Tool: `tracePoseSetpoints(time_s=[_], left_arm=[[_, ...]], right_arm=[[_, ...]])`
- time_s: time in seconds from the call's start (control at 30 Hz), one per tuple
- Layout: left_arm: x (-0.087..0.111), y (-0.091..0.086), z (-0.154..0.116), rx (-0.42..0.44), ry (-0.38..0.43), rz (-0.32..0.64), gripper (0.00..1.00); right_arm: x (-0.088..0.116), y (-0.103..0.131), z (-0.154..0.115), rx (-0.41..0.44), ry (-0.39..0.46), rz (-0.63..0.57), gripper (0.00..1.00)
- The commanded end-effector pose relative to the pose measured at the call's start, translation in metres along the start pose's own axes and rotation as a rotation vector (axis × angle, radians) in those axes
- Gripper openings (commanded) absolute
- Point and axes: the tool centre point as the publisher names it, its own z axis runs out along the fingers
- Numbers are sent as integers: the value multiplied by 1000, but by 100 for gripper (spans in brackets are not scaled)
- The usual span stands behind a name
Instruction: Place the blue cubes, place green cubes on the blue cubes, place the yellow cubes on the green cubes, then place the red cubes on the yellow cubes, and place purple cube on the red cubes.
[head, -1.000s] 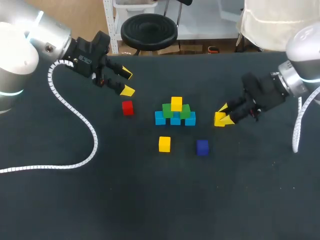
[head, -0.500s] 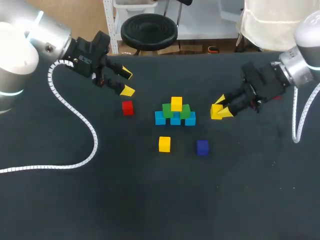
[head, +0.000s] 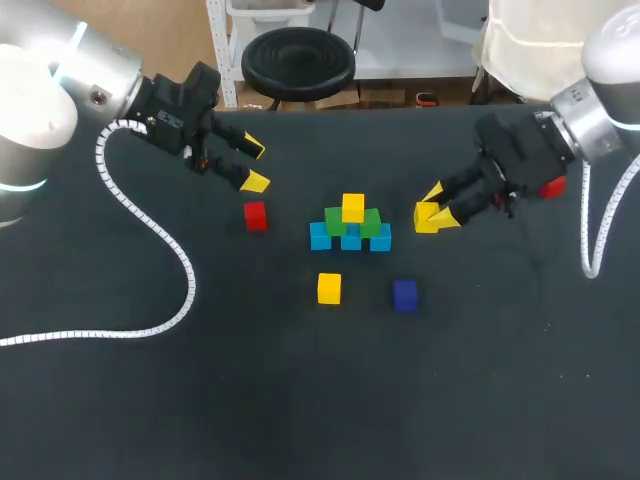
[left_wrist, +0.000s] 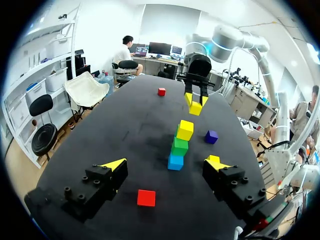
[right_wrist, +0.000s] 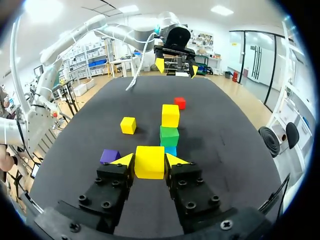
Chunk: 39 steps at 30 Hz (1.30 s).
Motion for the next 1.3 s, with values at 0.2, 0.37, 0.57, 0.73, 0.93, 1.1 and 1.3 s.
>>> tracePoseSetpoints(time_s=[0.2,0.37,0.57,0.73,0.93,1.1,1.3], left_arm=[[0,2,0,3,3,-1,100],[0,2,0,3,3,-1,100],[0,2,0,3,3,-1,100],[0,2,0,3,3,-1,100],[0,2,0,3,3,-1,100],[0,2,0,3,3,-1,100],[0,2,0,3,3,-1,100]], right_arm=[[0,1,-1,3,0,-1,0],[-8,-3,1,-10,34,-10,0],[-21,-6,5,-32,79,4,0],[-29,-7,8,-26,151,27,0],[-31,-8,22,-3,177,24,0],[-25,-14,31,1,153,-7,0],[-28,-28,30,2,140,-48,0]])
